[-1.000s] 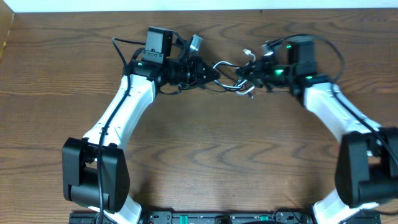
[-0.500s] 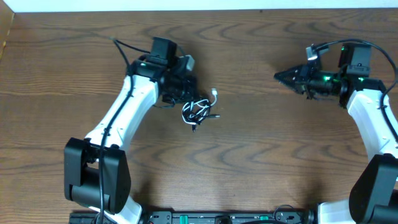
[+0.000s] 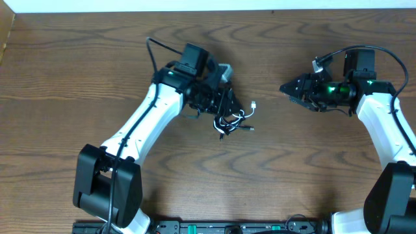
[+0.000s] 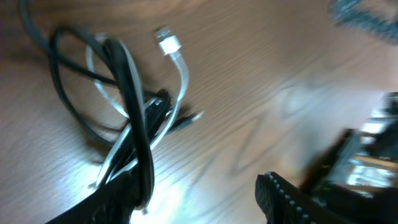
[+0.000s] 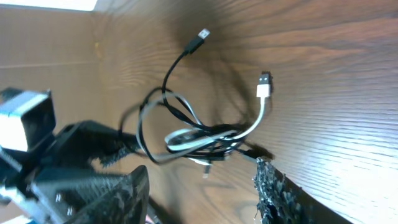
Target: Untangle cables
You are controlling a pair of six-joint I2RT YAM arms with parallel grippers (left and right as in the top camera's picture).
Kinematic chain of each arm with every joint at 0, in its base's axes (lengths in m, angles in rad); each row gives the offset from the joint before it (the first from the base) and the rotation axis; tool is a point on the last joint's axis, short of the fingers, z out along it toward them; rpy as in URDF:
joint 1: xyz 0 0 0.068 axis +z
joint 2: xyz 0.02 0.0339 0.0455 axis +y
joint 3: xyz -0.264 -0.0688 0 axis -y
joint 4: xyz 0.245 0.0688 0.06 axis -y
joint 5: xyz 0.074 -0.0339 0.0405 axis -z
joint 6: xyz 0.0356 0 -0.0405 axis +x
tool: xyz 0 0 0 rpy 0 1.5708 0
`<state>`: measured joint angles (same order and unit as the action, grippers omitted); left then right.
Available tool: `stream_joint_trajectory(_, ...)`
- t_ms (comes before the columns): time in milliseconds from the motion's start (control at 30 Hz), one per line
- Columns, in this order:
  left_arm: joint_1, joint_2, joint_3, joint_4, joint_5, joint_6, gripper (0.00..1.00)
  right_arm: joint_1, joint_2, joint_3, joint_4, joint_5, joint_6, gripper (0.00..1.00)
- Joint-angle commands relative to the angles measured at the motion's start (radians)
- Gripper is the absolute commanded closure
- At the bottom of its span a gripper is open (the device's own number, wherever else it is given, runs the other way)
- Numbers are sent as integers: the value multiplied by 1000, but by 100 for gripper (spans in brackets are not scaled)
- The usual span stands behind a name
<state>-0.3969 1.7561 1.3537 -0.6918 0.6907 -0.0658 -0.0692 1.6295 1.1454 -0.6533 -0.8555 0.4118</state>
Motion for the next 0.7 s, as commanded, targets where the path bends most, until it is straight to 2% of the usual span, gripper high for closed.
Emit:
stream_joint_trajectory(0,-27,-4,5,-71,-267,40,36,-5,-6,3,-18,83,-33,43)
stream_joint_trajectory(133,-27,-4,5,-114,-353,39,36,-5,-6,3,-29,107,-40,41)
stream_joint_trajectory(233,-27,-3,5,-122,-461,-112,40,-5,-6,3,-47,154,-40,41)
stream_joint_trajectory(300,-27,-3,5,-119,-475,-176,39,-5,-6,3,-54,174,-39,40)
stream_joint_trajectory(433,-27,-3,5,-111,-496,-264,34,-5,-6,3,-55,182,-40,39)
stream_joint_trajectory(533,-28,-2,5,-112,-491,-235,34,-3,-6,3,-57,199,-44,37)
stream_joint_trajectory(667,-45,32,5,-103,-486,-61,39,-2,-6,3,-61,203,-54,37)
